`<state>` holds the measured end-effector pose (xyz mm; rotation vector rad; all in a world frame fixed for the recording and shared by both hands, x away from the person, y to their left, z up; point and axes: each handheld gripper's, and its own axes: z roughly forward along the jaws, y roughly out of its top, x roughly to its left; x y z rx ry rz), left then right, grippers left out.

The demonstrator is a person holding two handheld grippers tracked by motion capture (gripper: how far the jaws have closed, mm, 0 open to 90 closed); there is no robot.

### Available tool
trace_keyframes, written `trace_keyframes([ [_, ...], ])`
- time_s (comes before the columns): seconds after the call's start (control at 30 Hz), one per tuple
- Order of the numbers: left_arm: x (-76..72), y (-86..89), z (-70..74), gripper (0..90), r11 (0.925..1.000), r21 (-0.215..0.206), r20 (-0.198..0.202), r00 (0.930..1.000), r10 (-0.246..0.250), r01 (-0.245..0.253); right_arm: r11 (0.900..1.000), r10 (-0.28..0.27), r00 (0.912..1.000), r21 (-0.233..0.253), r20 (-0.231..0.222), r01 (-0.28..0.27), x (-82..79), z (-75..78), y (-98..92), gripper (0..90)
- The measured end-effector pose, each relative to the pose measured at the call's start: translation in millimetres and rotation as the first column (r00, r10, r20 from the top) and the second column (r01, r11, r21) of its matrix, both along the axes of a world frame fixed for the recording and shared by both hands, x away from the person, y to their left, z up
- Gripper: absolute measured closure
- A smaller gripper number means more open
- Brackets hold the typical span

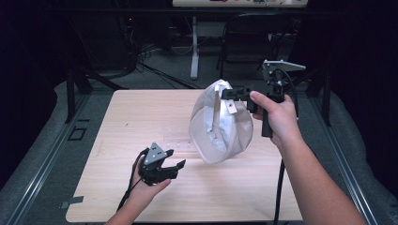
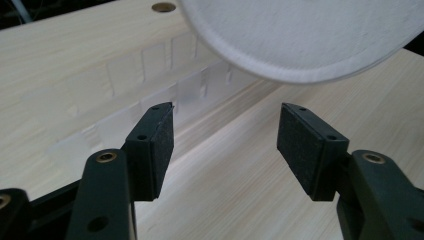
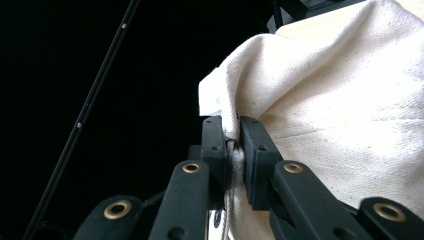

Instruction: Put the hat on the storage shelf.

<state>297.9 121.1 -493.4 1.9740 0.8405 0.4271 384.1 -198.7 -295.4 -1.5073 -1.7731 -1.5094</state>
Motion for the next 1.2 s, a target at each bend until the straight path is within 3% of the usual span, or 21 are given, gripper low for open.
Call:
trace_keyframes([
  [0.2, -3.8, -27.7, 15.5, 35.8, 0.9995, 0.007, 0.059, 0.9978, -0.030, 0.030, 1.000, -0.012, 0.9999, -0.022, -0.006, 0.012, 6.6, 2.9, 5.1, 82.2],
  [0.57, -10.4, -68.0, 27.6, 34.7, 0.9952, 0.005, 0.086, 0.9915, -0.098, 0.098, 0.999, -0.046, 0.9989, -0.021, -0.008, 0.045, 16.6, 5.7, 11.7, 82.1],
  [0.93, -3.1, -95.5, 25.0, 35.7, 0.9943, 0.086, 0.127, 0.9891, -0.074, 0.063, 0.998, -0.060, 0.9982, 0.002, -0.008, 0.060, 18.5, 5.3, 15.2, 82.1],
  [1.1, -0.7, -103.4, 22.5, 43.8, 0.9886, 0.148, 0.152, 0.9872, -0.047, 0.024, 0.998, -0.055, 0.9985, 0.003, -0.009, 0.055, 18.5, 5.2, 18.6, 82.1],
  [1.17, 0.4, -102.2, 22.4, 54.8, 0.9866, 0.163, 0.151, 0.9878, -0.037, 0.012, 0.999, -0.054, 0.9985, -0.001, -0.007, 0.054, 18.2, 5.2, 19.9, 82.1],
  [1.2, 1.2, -100.9, 22.8, 54.8, 0.9858, 0.168, 0.152, 0.9879, -0.033, 0.008, 0.999, -0.054, 0.9985, -0.001, -0.007, 0.054, 18.2, 5.2, 19.9, 82.1],
])
